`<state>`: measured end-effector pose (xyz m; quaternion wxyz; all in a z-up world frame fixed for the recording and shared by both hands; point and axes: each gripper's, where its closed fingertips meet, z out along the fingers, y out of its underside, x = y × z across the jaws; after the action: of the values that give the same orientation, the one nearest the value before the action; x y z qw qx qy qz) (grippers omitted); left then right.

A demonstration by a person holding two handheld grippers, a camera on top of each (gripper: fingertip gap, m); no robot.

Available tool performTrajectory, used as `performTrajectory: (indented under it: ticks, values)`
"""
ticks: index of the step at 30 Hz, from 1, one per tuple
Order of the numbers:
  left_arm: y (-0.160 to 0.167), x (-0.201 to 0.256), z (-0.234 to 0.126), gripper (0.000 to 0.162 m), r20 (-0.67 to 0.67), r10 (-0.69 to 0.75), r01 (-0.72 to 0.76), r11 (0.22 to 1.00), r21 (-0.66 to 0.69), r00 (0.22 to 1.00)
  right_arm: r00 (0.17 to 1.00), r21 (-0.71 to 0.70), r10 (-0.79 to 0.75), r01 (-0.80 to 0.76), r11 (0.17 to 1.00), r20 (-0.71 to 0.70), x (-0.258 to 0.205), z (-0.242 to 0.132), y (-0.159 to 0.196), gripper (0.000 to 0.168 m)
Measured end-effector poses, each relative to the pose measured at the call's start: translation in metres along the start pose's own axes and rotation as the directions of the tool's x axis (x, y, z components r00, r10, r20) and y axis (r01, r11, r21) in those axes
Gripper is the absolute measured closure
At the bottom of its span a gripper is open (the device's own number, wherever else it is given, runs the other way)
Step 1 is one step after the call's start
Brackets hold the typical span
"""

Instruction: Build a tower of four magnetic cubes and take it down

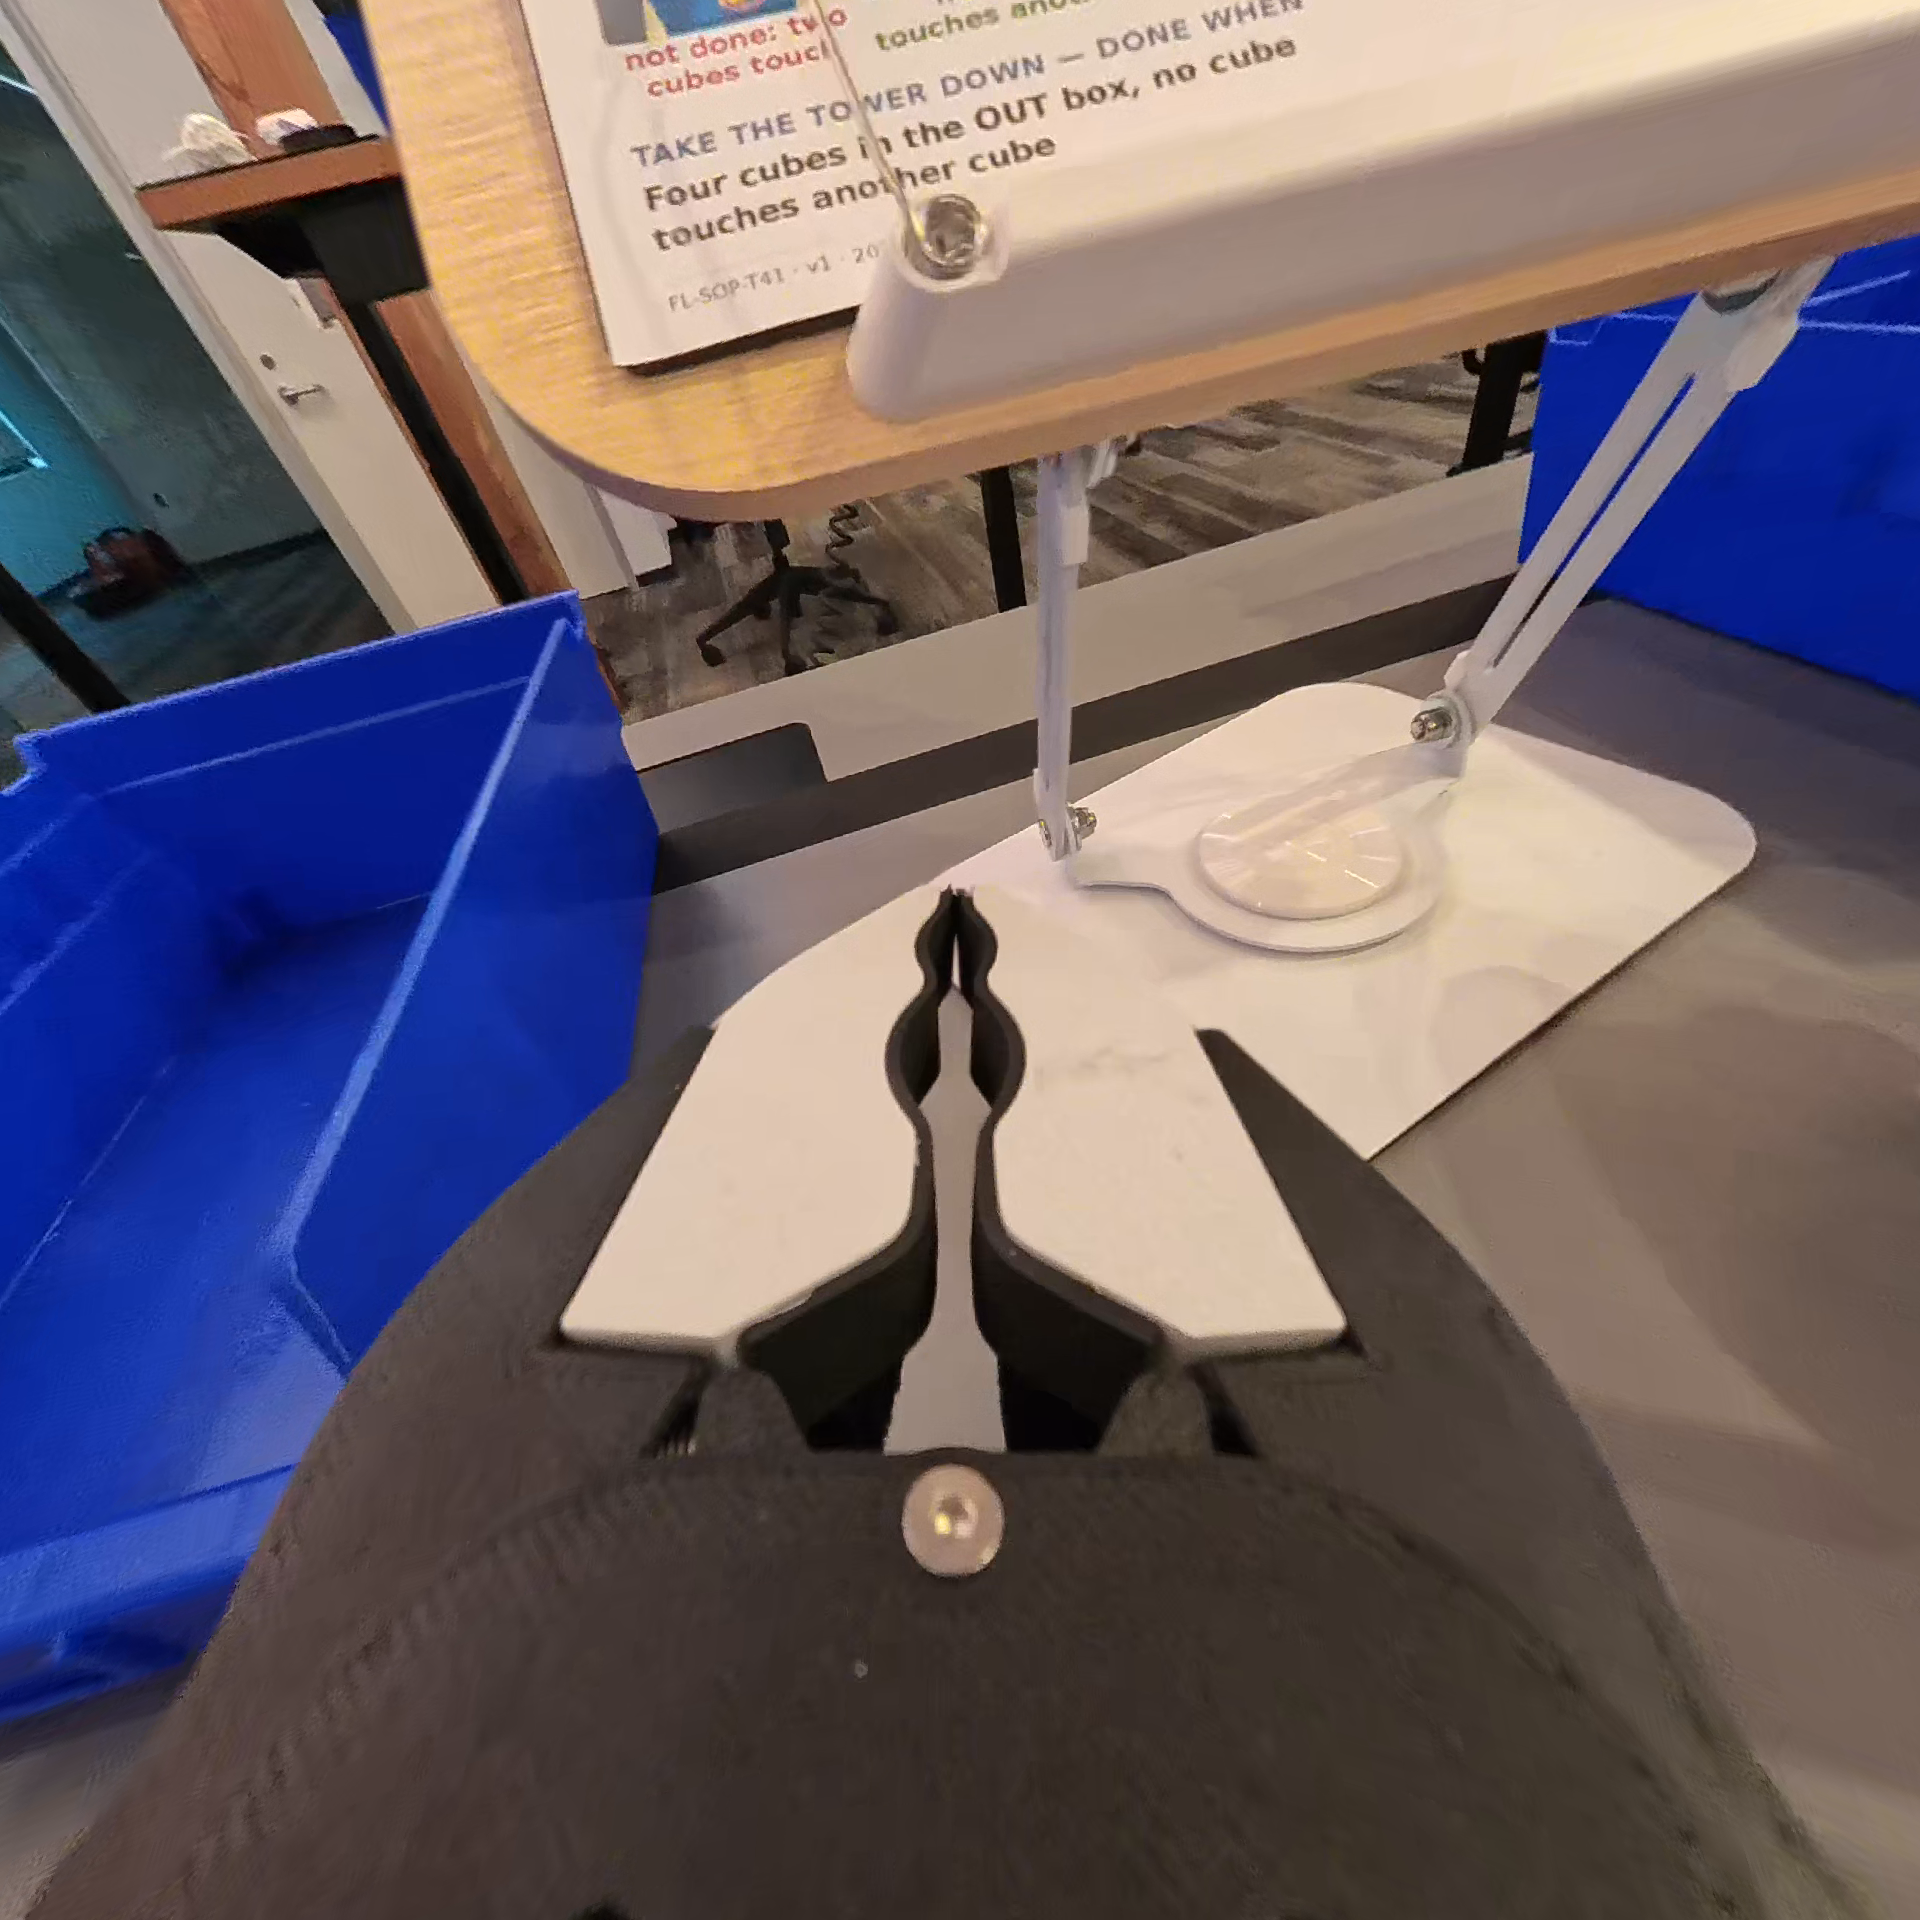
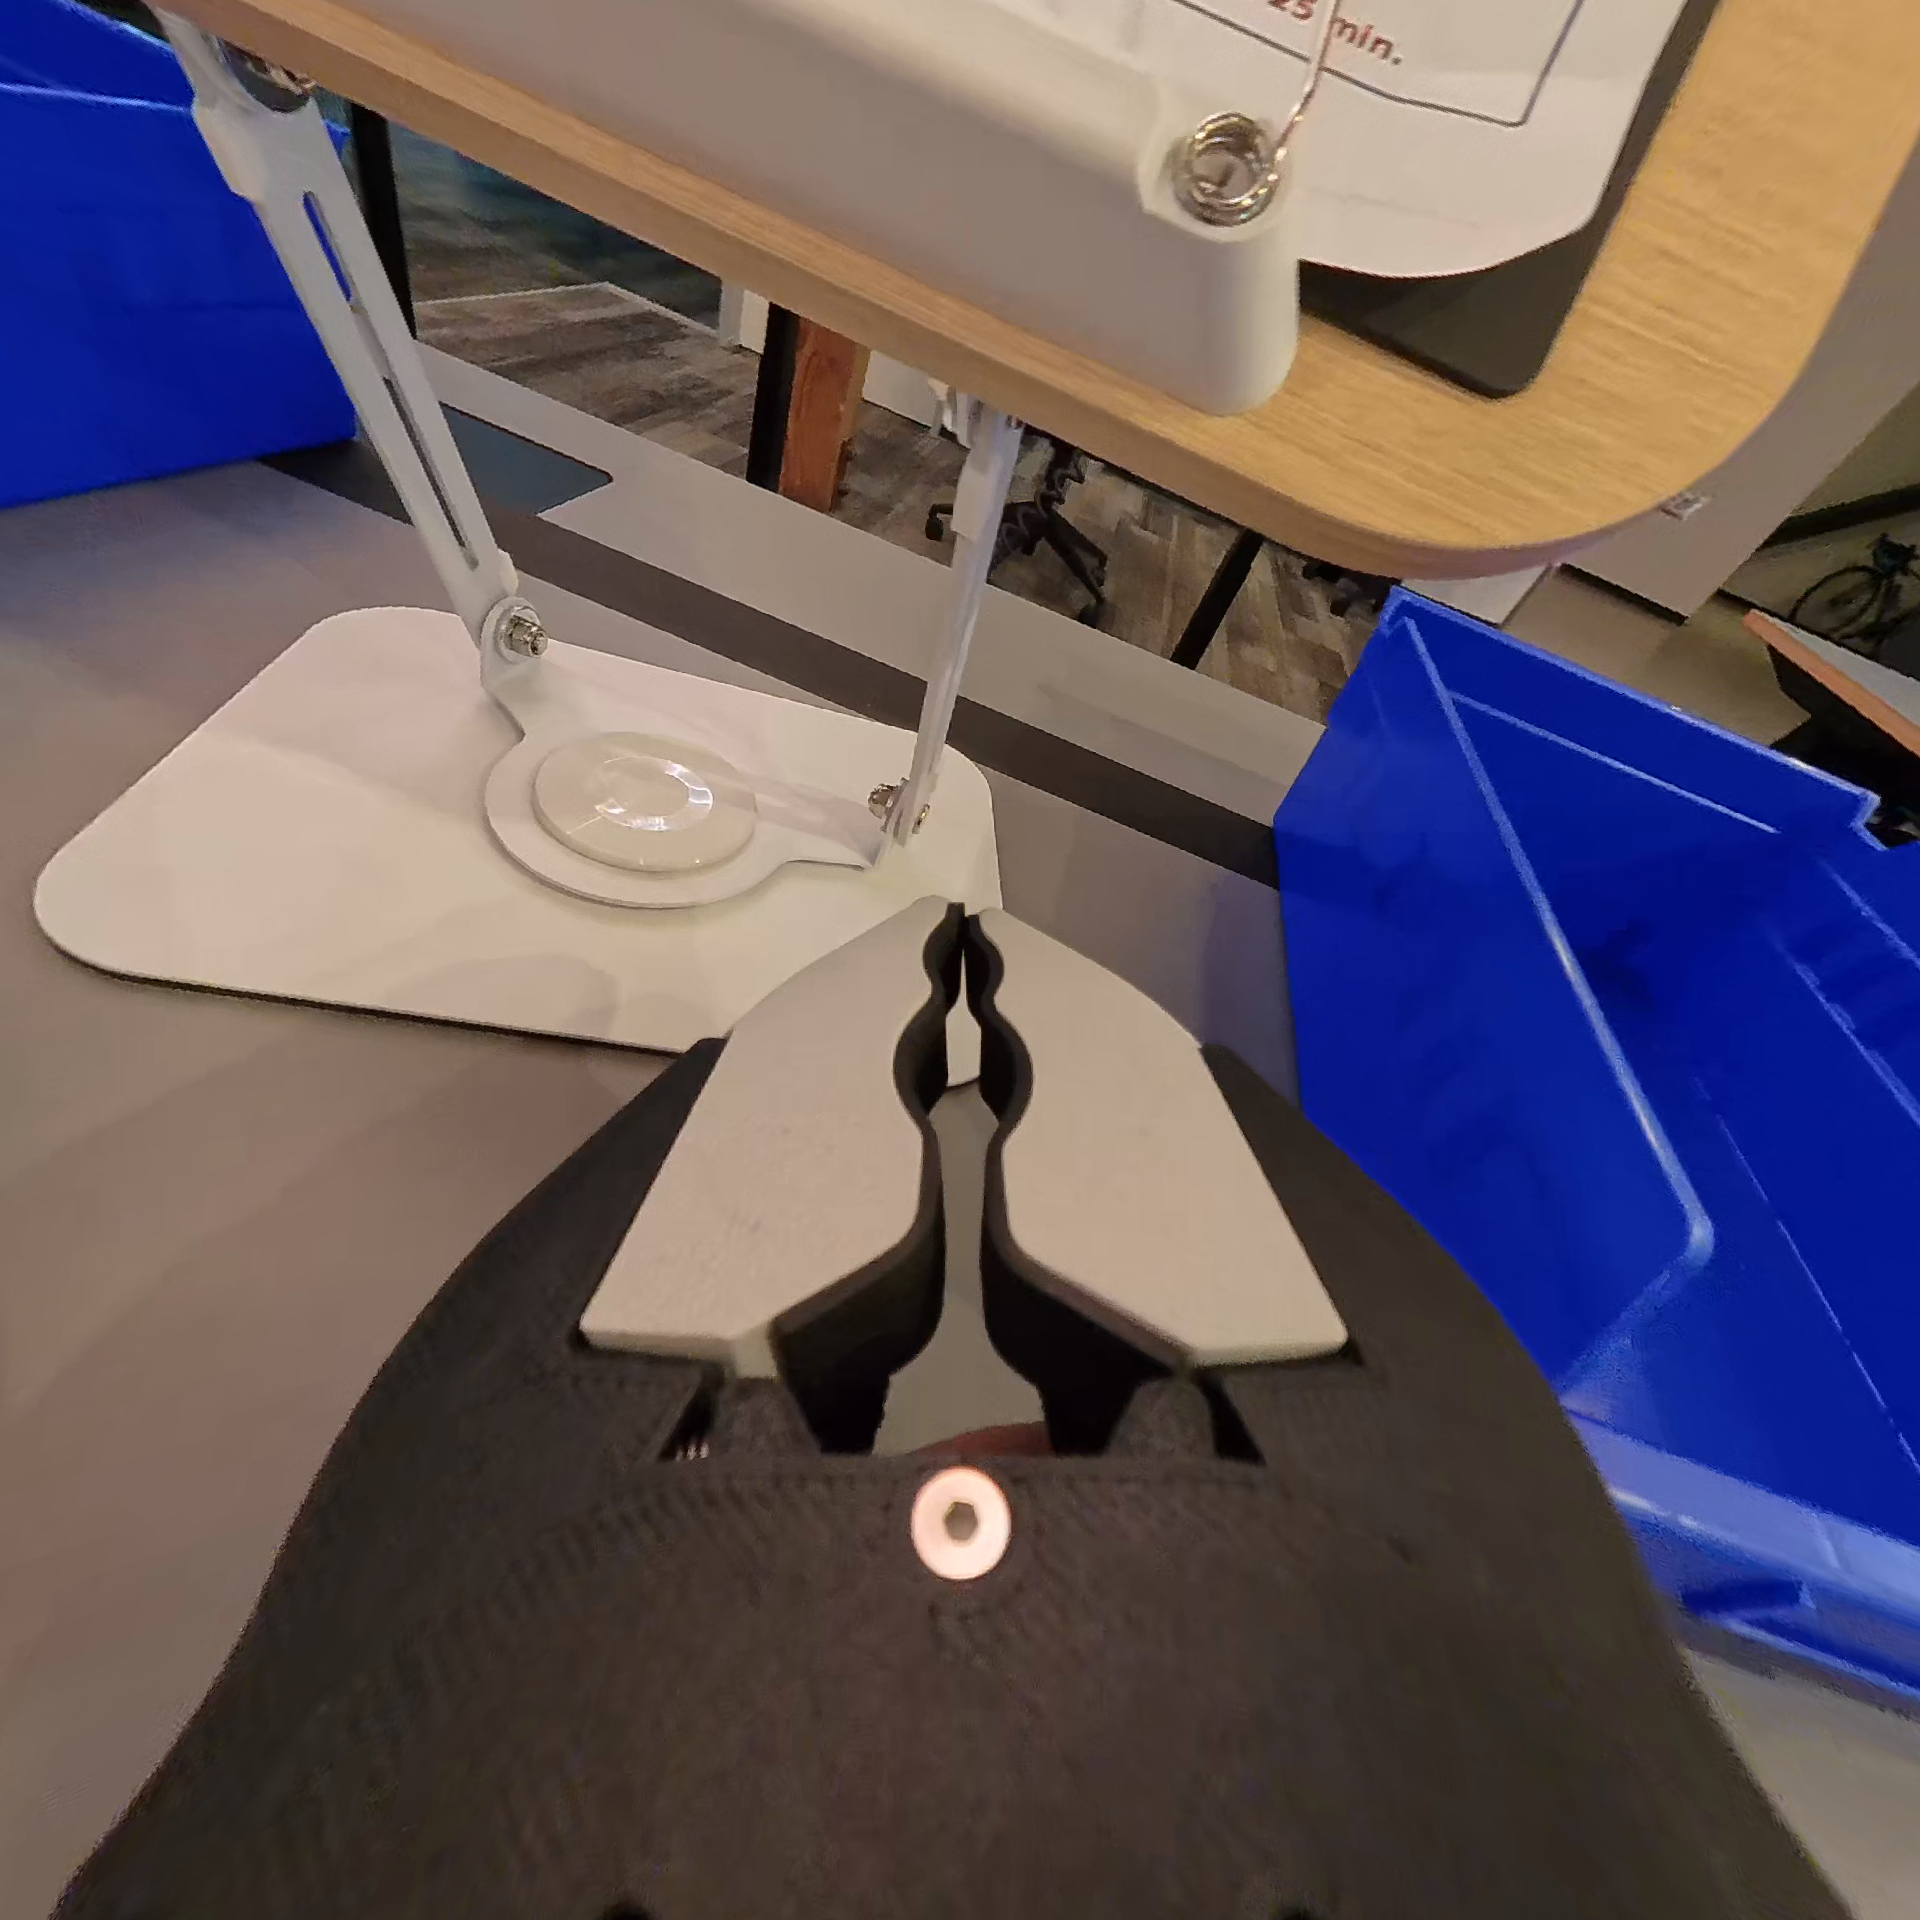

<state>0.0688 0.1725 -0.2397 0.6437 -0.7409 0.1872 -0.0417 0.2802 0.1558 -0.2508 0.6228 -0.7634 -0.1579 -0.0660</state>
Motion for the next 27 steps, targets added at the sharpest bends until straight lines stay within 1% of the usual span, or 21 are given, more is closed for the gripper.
performTrajectory:
  ticks: [6, 10, 15, 18, 27]
  values:
    - [-0.001, 0.003, 0.002, 0.162, 0.019, 0.018, -0.018, 1.000, 0.000, 1.000, 0.998, 0.001, 0.047, -0.047, 0.999, -0.042, 0.006, -0.006, 0.000, 0.168]
    - [-0.002, 0.007, 0.007, 0.162, 0.018, 0.030, -0.030, 1.000, 0.003, 0.999, 0.998, -0.005, 0.043, -0.043, 0.999, -0.043, 0.005, -0.002, 0.000, 0.168]
    - [-0.005, 0.015, 0.014, 0.162, 0.017, 0.077, -0.077, 0.997, 0.005, 0.997, 1.000, -0.001, 0.008, -0.008, 1.000, -0.018, -0.004, 0.006, -0.003, 0.168]
    - [-0.005, 0.017, 0.017, 0.162, 0.024, 0.076, -0.076, 0.997, -0.001, 0.997, 1.000, 0.005, -0.010, 0.010, 1.000, 0.000, -0.010, 0.008, -0.005, 0.168]
    - [-0.002, 0.011, 0.017, 0.162, 0.046, 0.044, -0.043, 0.999, -0.026, 0.998, 1.000, -0.011, 0.013, -0.013, 1.000, 0.008, -0.009, 0.010, -0.004, 0.168]
